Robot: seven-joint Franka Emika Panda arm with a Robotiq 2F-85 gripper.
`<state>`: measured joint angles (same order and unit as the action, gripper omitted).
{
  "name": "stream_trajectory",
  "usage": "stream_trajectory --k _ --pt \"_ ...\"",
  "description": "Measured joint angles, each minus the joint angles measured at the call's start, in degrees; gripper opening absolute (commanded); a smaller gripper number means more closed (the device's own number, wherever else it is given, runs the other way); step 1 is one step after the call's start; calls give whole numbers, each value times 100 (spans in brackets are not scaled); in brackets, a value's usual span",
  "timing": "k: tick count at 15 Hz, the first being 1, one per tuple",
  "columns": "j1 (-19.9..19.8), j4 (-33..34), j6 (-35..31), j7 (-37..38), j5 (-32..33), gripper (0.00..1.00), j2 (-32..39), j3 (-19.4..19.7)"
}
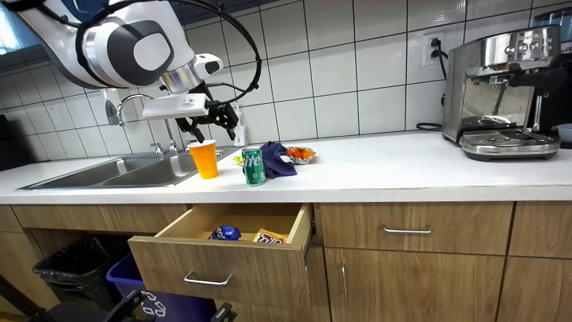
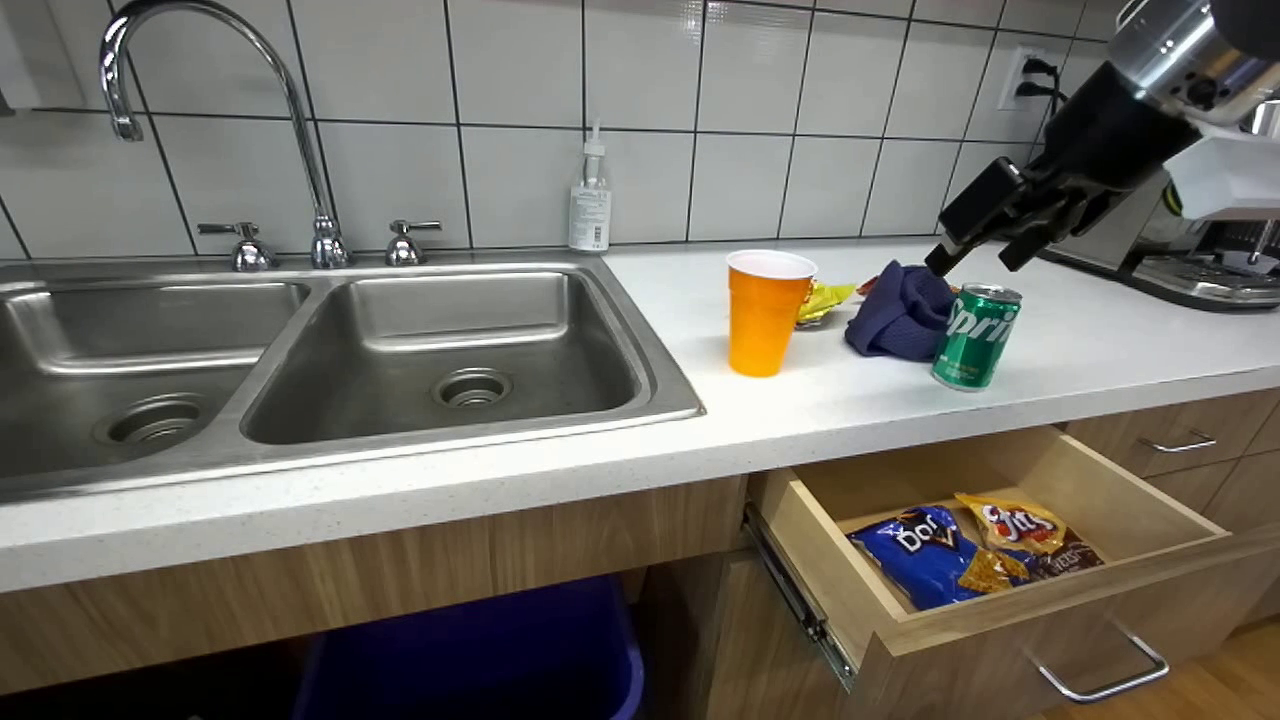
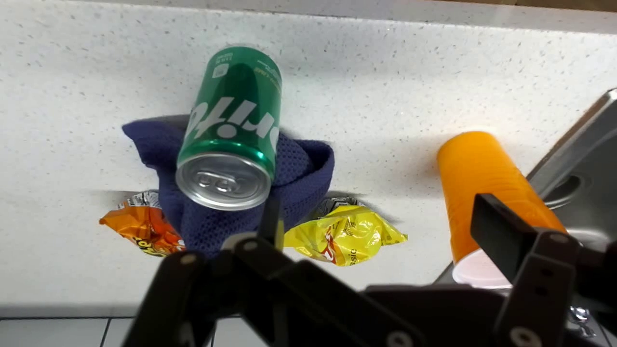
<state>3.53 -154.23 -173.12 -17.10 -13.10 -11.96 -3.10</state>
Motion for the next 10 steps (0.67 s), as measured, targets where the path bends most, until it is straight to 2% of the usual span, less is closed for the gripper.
stream_trajectory --k 10 --pt "8 212 12 0 -4 100 98 28"
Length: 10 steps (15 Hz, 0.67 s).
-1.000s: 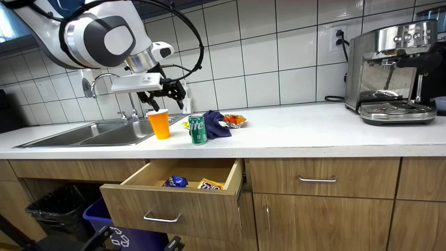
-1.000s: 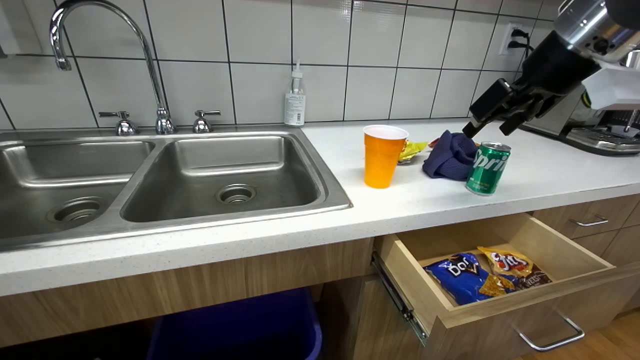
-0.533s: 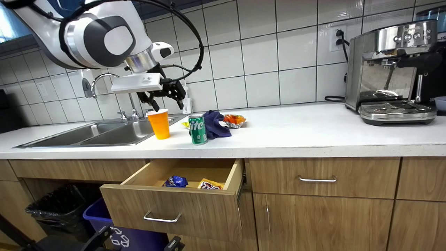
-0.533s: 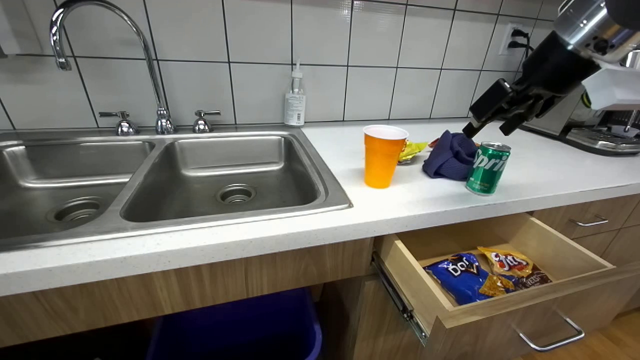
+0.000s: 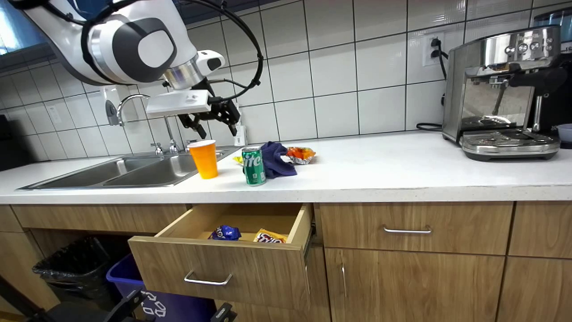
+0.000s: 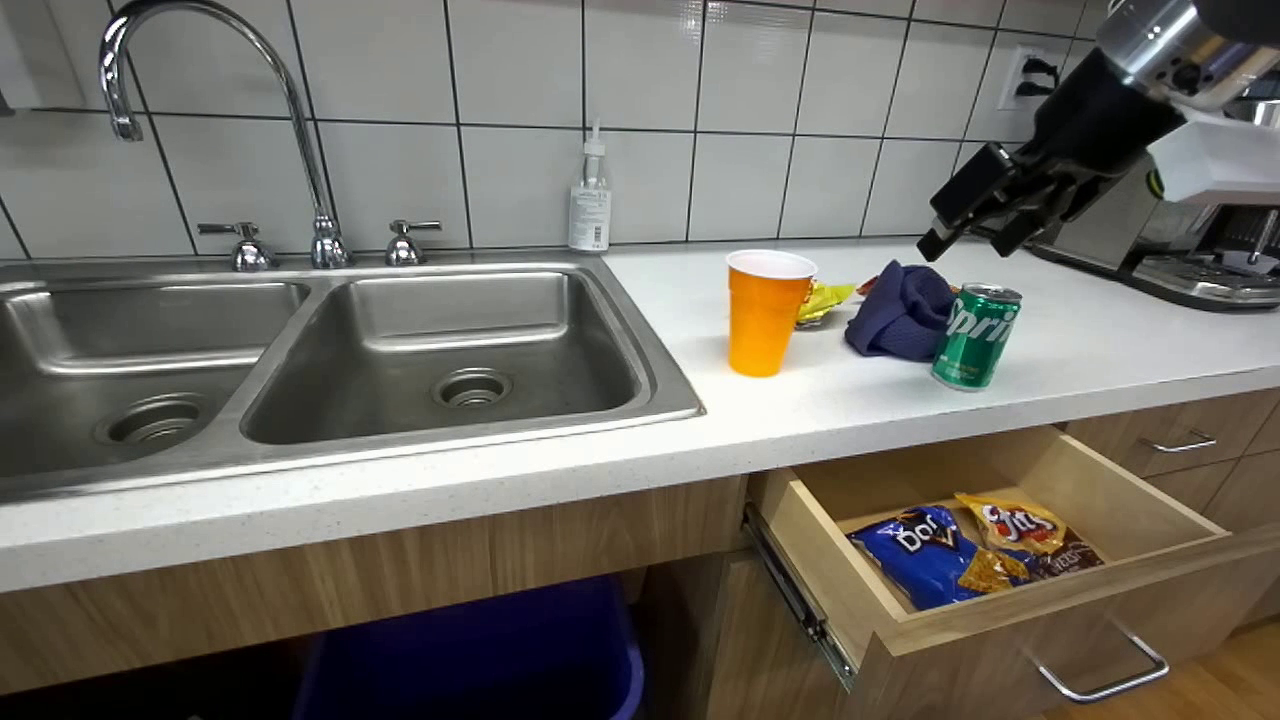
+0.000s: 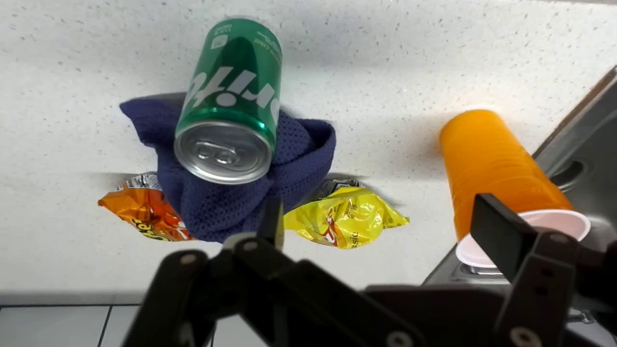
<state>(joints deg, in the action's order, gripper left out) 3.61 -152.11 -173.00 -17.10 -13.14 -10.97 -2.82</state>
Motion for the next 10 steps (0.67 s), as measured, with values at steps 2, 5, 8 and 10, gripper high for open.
stream_trajectory --k 2,5,8,10 --pt "-1 130 4 0 0 100 96 26" --pt "-6 356 8 0 3 100 300 60" --pt "-11 608 37 0 11 100 533 77" --pt "-25 785 129 11 88 100 681 98"
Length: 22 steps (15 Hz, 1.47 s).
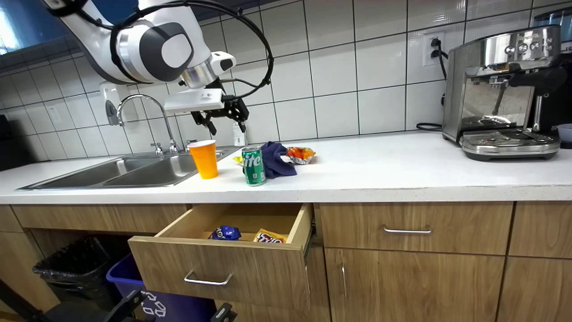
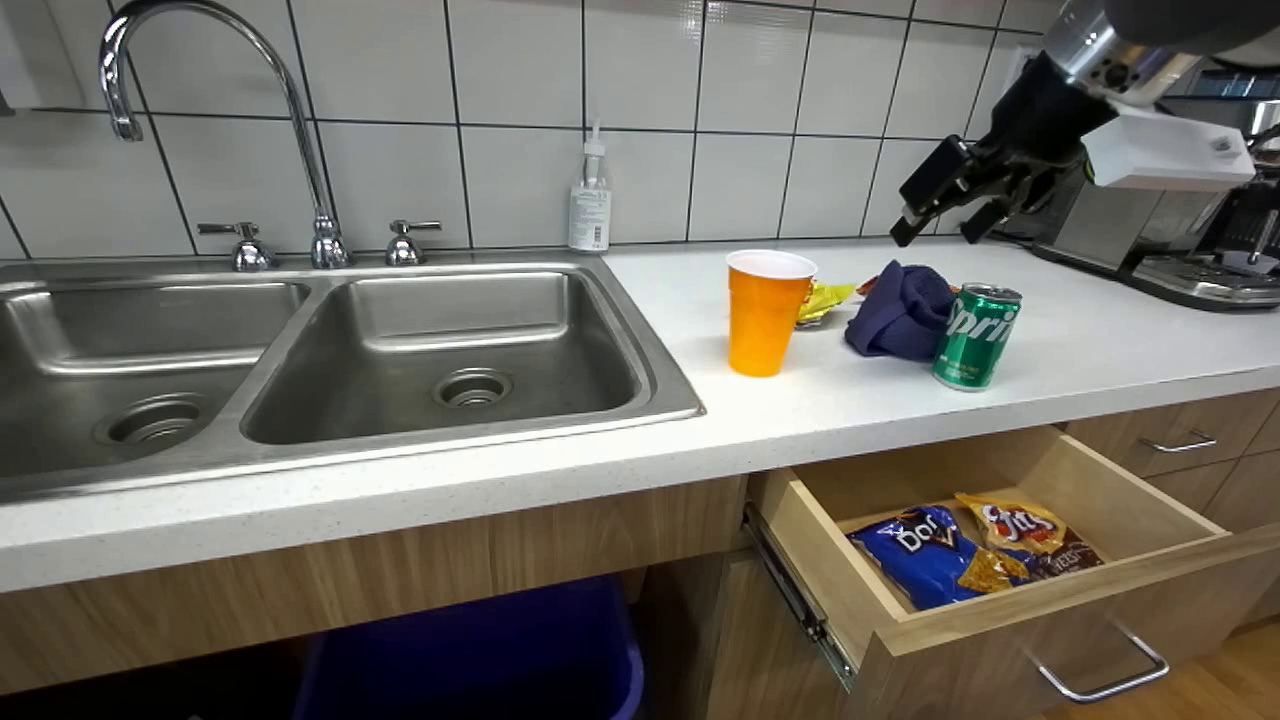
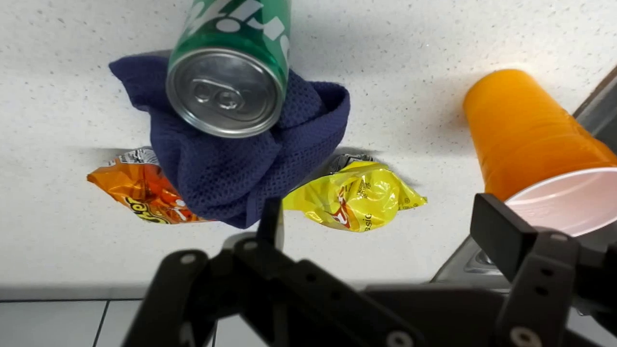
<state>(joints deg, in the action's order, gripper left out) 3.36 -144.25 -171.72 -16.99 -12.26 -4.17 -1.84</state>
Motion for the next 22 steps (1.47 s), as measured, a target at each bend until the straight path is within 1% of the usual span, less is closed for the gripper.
stream_trajectory --k 3,7,22 --pt "-35 293 197 20 166 100 225 48" --pt "-40 715 379 22 197 100 557 109" --pt "-28 2085 401 21 268 100 1930 147"
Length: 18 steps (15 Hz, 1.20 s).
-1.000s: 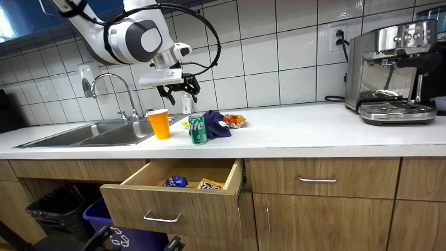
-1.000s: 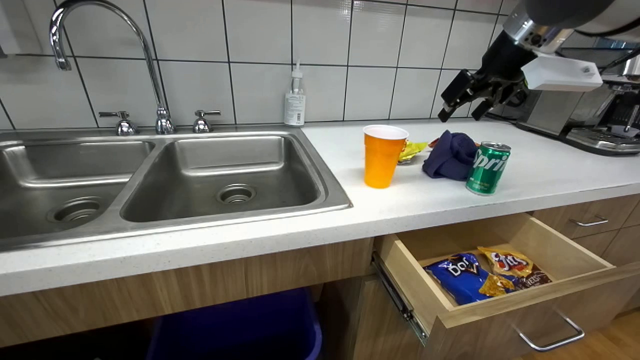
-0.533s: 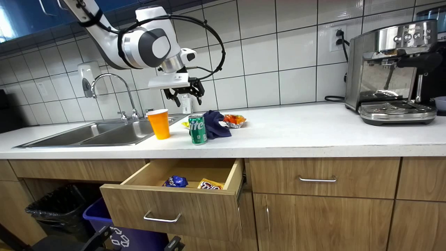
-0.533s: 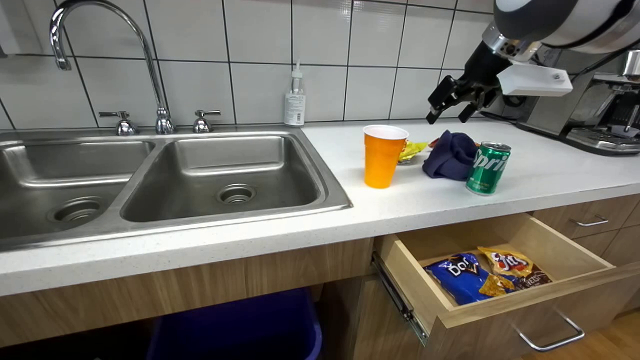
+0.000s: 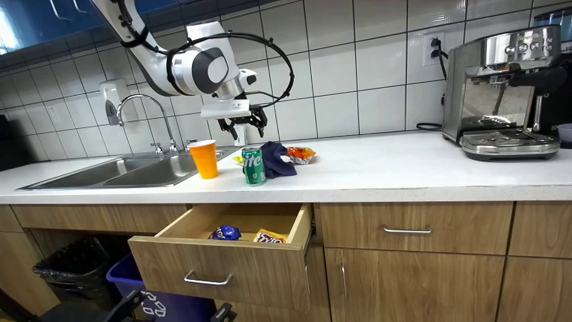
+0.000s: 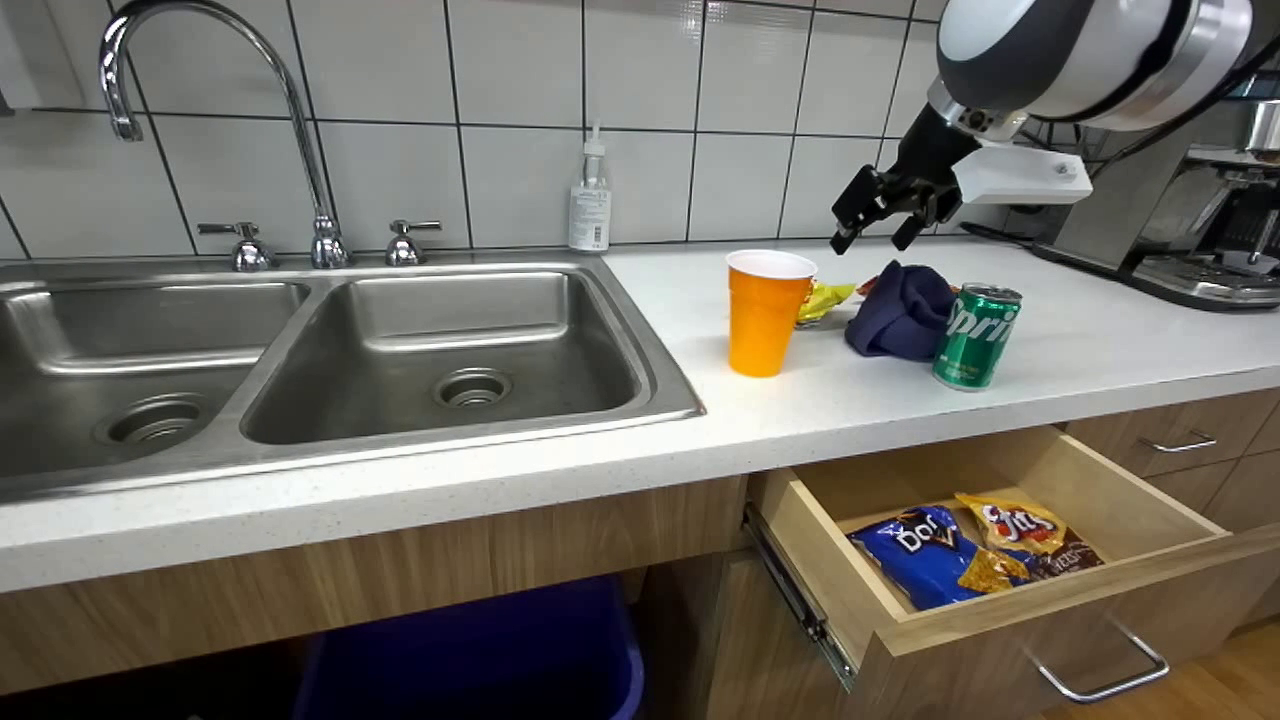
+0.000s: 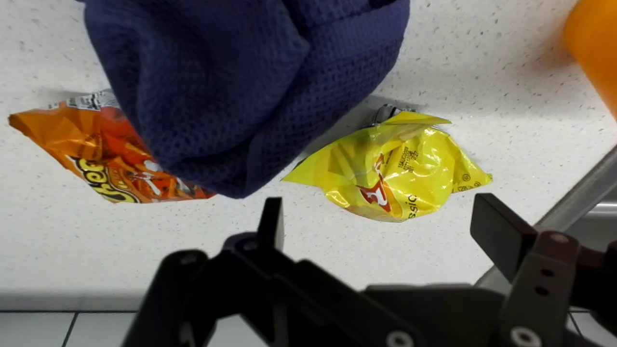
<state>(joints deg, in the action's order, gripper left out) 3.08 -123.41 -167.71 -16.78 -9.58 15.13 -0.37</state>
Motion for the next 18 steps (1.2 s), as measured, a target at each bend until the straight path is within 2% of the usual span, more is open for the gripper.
stream_trajectory --k 12,18 --pt "-82 1114 468 10 747 100 1025 -96" --pt "-81 1588 759 13 967 100 1299 -97"
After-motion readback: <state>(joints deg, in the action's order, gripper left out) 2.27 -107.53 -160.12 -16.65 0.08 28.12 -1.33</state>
